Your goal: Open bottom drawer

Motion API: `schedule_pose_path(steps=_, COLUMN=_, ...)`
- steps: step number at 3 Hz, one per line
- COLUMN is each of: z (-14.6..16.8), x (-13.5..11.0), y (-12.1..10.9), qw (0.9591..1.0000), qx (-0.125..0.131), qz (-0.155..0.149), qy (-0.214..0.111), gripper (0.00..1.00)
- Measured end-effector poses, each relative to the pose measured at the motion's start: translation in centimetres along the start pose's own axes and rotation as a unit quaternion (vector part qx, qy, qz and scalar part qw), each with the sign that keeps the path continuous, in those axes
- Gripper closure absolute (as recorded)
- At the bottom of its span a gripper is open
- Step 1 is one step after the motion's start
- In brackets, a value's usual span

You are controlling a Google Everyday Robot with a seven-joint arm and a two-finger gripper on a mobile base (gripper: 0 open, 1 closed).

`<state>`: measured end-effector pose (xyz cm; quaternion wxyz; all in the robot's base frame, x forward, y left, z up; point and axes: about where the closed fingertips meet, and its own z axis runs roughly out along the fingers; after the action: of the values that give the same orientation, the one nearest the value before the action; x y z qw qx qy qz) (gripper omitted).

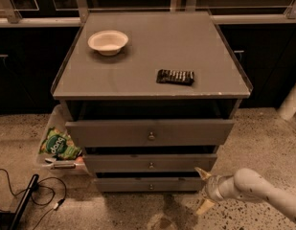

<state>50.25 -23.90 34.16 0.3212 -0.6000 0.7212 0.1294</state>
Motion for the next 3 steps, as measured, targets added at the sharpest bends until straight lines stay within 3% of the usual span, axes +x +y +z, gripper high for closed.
schedule_pose_path(steps=1, z=0.0, x=0.0, y=0.0, qw=1.0, qx=0.0, qz=0.0, qy=0.0, gripper=0.0)
schedule_pose_path(steps=3, z=6.3, x=2.2, y=1.7, qw=0.9994, qx=-0.019, qz=-0.016, qy=-0.026, gripper=0.0)
